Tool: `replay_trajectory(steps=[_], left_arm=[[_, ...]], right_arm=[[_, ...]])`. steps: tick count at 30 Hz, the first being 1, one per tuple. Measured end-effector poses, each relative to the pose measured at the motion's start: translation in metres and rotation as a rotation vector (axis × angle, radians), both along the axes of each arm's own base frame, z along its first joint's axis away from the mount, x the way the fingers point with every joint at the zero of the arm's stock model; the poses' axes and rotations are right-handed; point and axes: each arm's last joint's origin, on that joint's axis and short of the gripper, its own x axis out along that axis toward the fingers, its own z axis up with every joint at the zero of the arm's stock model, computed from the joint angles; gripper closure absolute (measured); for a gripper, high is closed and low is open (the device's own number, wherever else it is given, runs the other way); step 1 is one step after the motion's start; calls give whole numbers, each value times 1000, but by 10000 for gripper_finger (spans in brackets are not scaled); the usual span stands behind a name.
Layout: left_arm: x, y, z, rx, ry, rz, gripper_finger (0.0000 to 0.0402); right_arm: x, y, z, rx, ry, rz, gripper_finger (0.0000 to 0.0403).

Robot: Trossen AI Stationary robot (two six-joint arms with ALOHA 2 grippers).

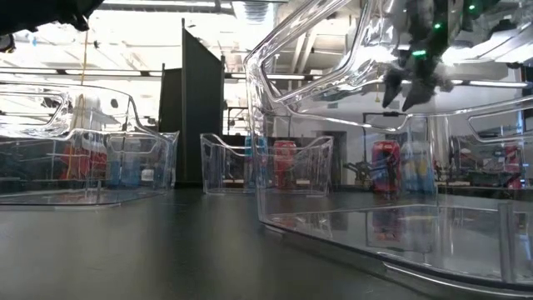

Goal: Sort soda cans
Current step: Put the red soda can into the top transparent bin

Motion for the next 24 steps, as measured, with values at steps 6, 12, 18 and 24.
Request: replay_trajectory(steps=[6,12,18,24], left_arm=[[0,1,-1,-28,10,29,401],[0,1,-1,-33,10,33,401],[0,2,-1,-43,22,46,401],[1,2,-3,-48,40,52,401]], right_arm=[[21,-15,4,64,39,58,51],[38,-34,-5,199,152,53,13],[54,-52,-19,299,239,44,4],[56,-67,-35,376,293,19,3]])
